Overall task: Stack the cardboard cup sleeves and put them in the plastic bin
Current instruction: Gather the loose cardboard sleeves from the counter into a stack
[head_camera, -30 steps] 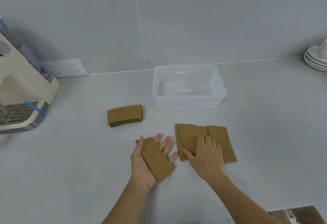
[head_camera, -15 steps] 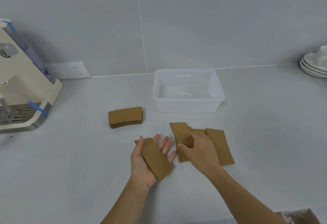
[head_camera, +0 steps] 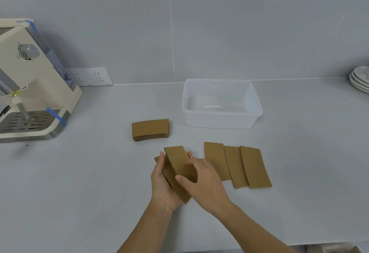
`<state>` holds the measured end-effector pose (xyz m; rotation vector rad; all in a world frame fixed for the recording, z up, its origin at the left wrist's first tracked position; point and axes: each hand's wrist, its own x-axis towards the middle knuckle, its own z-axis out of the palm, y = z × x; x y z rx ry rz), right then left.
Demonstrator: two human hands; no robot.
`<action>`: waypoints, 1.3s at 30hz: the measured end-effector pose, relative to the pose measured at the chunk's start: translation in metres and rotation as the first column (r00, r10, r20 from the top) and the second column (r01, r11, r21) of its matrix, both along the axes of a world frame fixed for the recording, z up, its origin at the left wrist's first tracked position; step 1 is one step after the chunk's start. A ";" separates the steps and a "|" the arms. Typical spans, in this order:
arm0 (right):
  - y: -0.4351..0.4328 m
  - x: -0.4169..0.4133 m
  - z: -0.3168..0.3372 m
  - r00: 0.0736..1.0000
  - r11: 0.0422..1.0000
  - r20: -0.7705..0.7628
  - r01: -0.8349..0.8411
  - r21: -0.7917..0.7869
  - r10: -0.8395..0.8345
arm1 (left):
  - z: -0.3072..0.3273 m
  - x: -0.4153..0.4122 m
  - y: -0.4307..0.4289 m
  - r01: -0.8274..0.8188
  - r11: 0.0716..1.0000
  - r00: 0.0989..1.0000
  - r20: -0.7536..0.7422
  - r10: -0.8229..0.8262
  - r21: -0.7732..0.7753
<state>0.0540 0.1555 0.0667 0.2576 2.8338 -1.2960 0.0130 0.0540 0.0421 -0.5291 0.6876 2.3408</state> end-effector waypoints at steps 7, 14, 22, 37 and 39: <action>-0.012 0.005 -0.007 0.998 0.997 -0.019 -0.064 0.032 0.064 | 0.002 0.002 0.000 -0.015 1.000 0.999 -0.036 0.016 0.024; -0.009 0.007 -0.009 0.995 0.995 -0.021 -0.092 0.026 0.093 | 0.003 0.004 0.002 0.008 1.000 0.999 -0.040 -0.007 0.022; 0.006 0.012 -0.007 0.992 0.992 0.000 -0.126 -0.012 0.126 | 0.003 0.006 0.011 0.045 0.998 0.998 0.034 -0.046 0.038; 0.086 0.020 0.012 0.986 0.986 0.000 0.166 0.016 -0.166 | 0.008 0.010 0.050 0.032 0.998 0.997 0.067 -0.036 0.059; 0.097 0.020 0.008 0.968 0.965 0.003 0.248 0.085 -0.250 | 0.008 0.010 0.054 0.024 0.998 0.998 0.063 -0.027 0.051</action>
